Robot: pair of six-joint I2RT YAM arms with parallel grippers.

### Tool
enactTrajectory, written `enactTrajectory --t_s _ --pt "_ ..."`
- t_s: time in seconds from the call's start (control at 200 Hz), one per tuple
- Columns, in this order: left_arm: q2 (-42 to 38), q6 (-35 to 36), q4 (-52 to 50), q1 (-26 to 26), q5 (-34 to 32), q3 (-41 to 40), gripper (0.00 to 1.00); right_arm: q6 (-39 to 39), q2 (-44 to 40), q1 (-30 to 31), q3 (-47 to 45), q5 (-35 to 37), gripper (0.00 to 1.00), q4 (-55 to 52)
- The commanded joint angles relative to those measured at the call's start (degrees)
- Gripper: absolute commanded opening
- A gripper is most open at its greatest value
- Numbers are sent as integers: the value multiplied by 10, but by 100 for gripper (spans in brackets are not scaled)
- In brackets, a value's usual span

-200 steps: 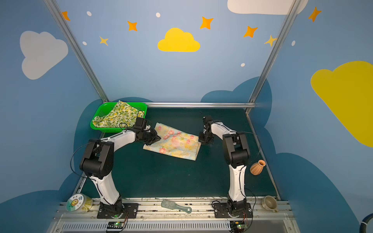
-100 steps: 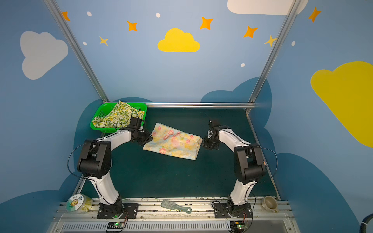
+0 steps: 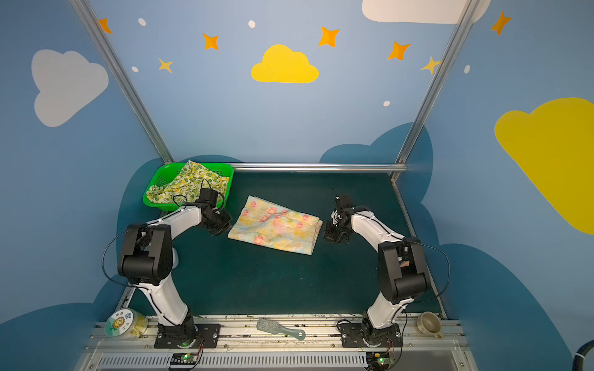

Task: Fold and stack skirts
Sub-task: Rotate the skirt at the center of the table.

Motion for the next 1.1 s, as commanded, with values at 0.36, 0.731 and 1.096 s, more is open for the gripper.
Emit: enactTrajectory --t_s 0.36,0.731,1.096 --pt "15 21 9 -7 -69 -7 12 6 -17 5 -6 -12 0 4" --pt "7 7 6 -70 -39 -41 11 9 -34 5 -14 -11 0 0" --pt "-90 -35 16 -127 1 -150 10 -2 -61 6 -41 -12 0 -9"
